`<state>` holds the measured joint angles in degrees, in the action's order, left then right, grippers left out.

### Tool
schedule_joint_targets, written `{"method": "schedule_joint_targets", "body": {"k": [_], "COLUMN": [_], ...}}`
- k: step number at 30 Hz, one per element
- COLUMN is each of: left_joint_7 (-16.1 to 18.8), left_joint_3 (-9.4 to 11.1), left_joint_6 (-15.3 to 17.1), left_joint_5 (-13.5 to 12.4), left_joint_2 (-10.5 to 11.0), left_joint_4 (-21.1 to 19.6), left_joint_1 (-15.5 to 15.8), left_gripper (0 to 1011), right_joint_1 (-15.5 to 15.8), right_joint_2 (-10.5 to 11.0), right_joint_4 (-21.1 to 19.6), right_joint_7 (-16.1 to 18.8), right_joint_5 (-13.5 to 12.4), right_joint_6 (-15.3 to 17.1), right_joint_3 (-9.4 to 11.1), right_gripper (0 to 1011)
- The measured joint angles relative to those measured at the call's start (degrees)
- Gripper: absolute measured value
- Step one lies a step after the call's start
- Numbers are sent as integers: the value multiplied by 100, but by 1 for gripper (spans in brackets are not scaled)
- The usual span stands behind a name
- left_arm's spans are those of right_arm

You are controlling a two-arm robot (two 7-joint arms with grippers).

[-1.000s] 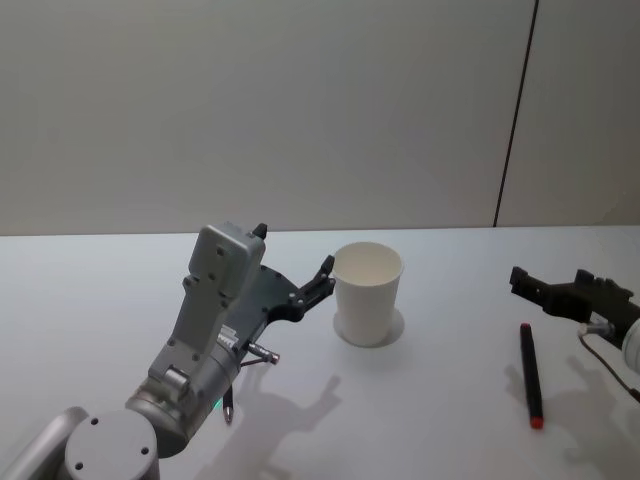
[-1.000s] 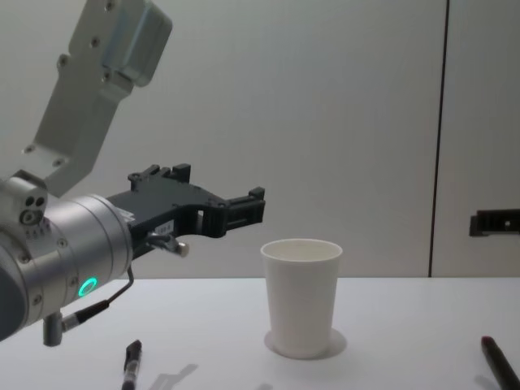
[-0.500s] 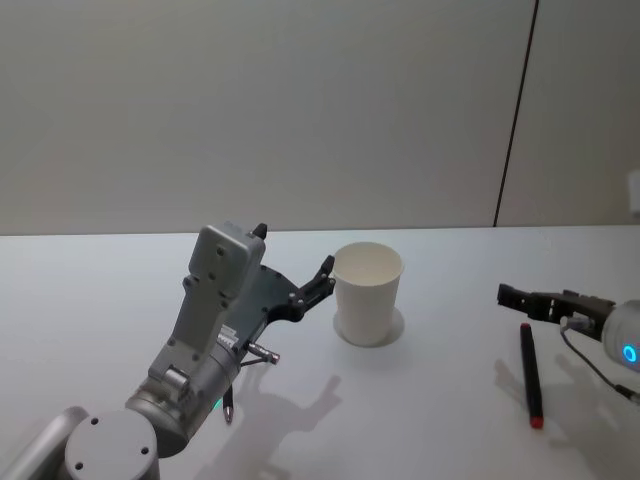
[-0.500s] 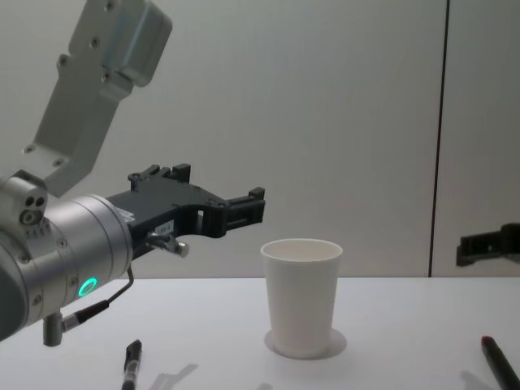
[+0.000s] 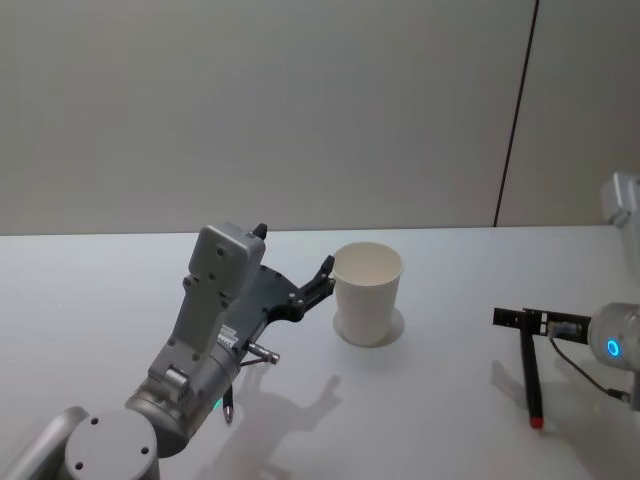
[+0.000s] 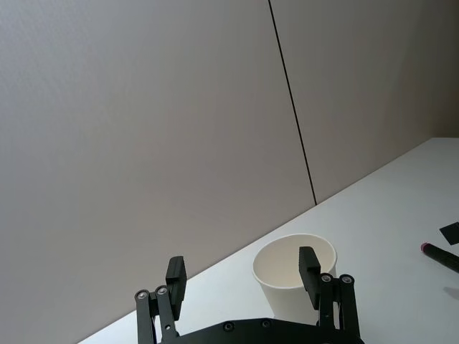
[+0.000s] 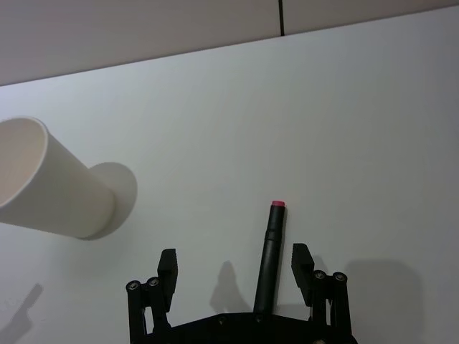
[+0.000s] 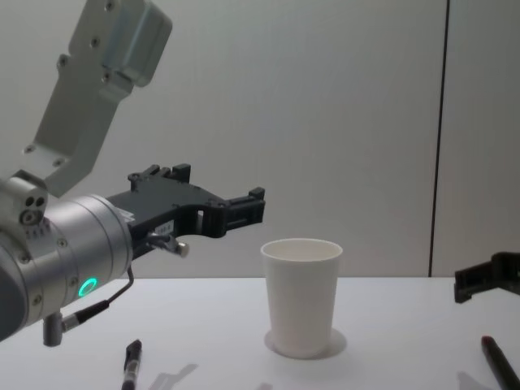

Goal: Place the pen into the pen holder.

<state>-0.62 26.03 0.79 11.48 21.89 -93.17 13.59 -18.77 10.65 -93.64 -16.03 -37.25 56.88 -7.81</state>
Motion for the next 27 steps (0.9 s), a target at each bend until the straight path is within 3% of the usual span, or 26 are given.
{"method": "schedule_joint_targets", "body": {"k": [16, 27], "left_joint_7": [0, 0], "left_joint_3": [0, 0], "left_joint_6": [0, 0], "left_joint_5": [0, 0], "left_joint_2": [0, 0], "left_joint_4": [0, 0], "left_joint_1": [0, 0], "left_gripper": [1004, 1004], "right_joint_1": [-325, -549], "right_joint_2": [-192, -258], "right_joint_4": [446, 783], "right_joint_7": [-404, -424], "right_joint_5": [-24, 72], "right_joint_6": [513, 607], "right_joint_3": [132, 219], "right_gripper": [1001, 1001]}}
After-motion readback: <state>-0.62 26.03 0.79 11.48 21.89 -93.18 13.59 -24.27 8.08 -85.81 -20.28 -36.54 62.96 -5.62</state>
